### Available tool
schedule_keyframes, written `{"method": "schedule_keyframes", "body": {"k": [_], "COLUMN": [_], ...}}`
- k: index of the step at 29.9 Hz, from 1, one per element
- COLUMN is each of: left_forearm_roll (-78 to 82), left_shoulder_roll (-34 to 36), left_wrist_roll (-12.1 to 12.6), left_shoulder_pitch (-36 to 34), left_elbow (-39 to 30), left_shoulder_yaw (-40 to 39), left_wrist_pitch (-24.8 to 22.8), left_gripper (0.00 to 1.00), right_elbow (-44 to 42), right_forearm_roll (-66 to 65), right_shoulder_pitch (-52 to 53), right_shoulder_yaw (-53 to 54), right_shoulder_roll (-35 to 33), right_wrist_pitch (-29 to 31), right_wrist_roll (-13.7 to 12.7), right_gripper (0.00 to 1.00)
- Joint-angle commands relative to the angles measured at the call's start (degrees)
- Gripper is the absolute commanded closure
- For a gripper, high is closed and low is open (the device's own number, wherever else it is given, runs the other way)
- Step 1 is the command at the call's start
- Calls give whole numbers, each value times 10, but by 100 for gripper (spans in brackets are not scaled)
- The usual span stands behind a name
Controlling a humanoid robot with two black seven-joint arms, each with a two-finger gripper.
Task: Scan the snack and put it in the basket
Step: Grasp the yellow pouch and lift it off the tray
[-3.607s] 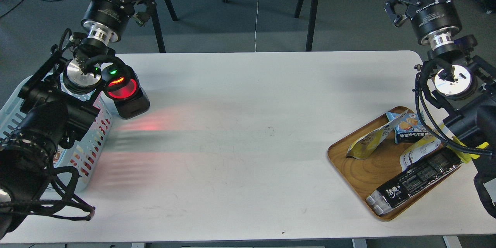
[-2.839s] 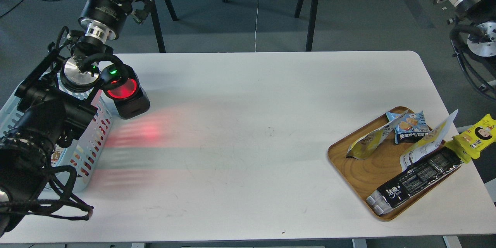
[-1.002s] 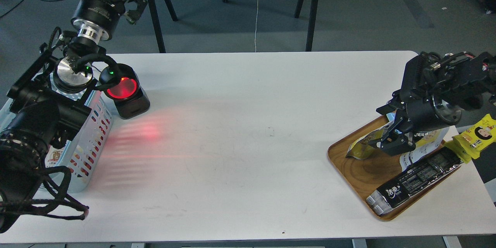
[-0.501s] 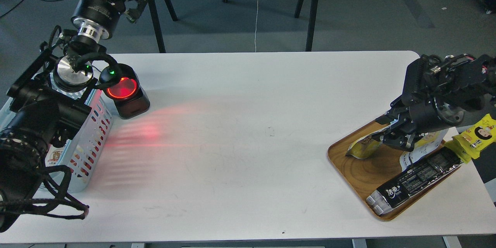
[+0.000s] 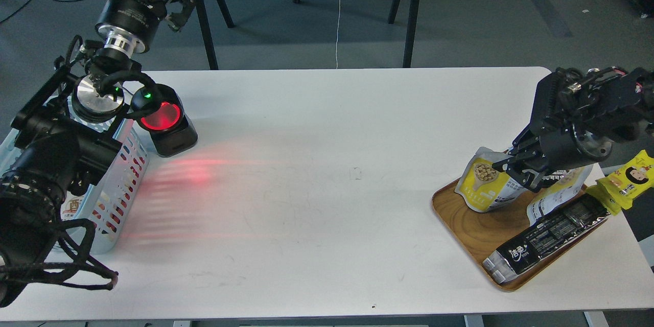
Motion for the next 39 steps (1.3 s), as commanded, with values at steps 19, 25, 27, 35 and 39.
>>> {"method": "schedule_keyframes", "body": {"k": [19, 25, 27, 35, 39], "left_forearm_roll": [0, 0, 0, 0, 0], "left_shoulder_roll": [4, 5, 5, 6, 6], "left_wrist_roll": [3, 3, 3, 3, 4], "left_shoulder_pitch": [-3, -2, -2, -1, -1], "left_elbow": [0, 0, 0, 0, 0], "left_shoulder_yaw": [0, 0, 0, 0, 0], "left_wrist_pitch": [0, 0, 0, 0, 0], "left_gripper": [0, 0, 0, 0, 0], "right_elbow": [26, -31, -51, -140, -187], "right_forearm_roll": [72, 115, 128, 135, 138], "right_shoulder_pitch": [149, 142, 134, 96, 75], "right_shoulder_yaw": [57, 74, 82, 117, 136], "right_shoulder_roll": [102, 189, 216, 305, 347], "right_wrist_pitch": [4, 1, 0, 0, 0], "right_wrist_roll": [0, 0, 0, 0, 0], "right_gripper": [100, 100, 100, 100, 100]}}
